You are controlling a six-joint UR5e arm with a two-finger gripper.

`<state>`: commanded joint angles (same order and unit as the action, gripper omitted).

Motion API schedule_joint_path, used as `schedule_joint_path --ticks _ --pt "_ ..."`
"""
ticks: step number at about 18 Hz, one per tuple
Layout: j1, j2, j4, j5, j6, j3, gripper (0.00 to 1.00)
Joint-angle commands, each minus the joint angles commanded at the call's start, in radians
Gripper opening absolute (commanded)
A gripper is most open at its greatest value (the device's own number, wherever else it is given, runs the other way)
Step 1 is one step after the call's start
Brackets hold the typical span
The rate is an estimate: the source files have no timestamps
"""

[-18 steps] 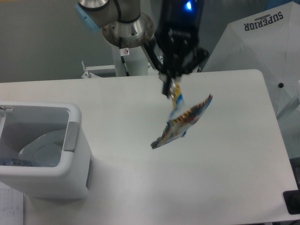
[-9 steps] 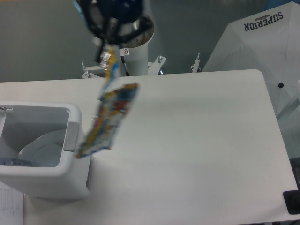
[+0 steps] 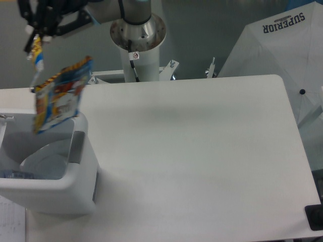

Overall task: Place the trash in the trash can
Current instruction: 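Lift the wrapper and carry it over the trash bin, then lower the wrapper into the bin and open the gripper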

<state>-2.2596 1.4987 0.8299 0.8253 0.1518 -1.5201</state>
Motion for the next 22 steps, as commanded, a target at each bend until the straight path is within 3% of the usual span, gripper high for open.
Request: schedule_joint_path --ticks 4,11,19,22 --pt "0.012 0.021 -0.008 0.002 -0.002 -0.009 0.14" --pt "0.022 0.041 -0.037 0.008 0.005 -0.101 0.14" --pt "0.045 0.1 -0.038 0.012 0.025 -0.103 0.14" --pt "0.052 0.155 -0.055 0.05 0.023 -0.098 0.14"
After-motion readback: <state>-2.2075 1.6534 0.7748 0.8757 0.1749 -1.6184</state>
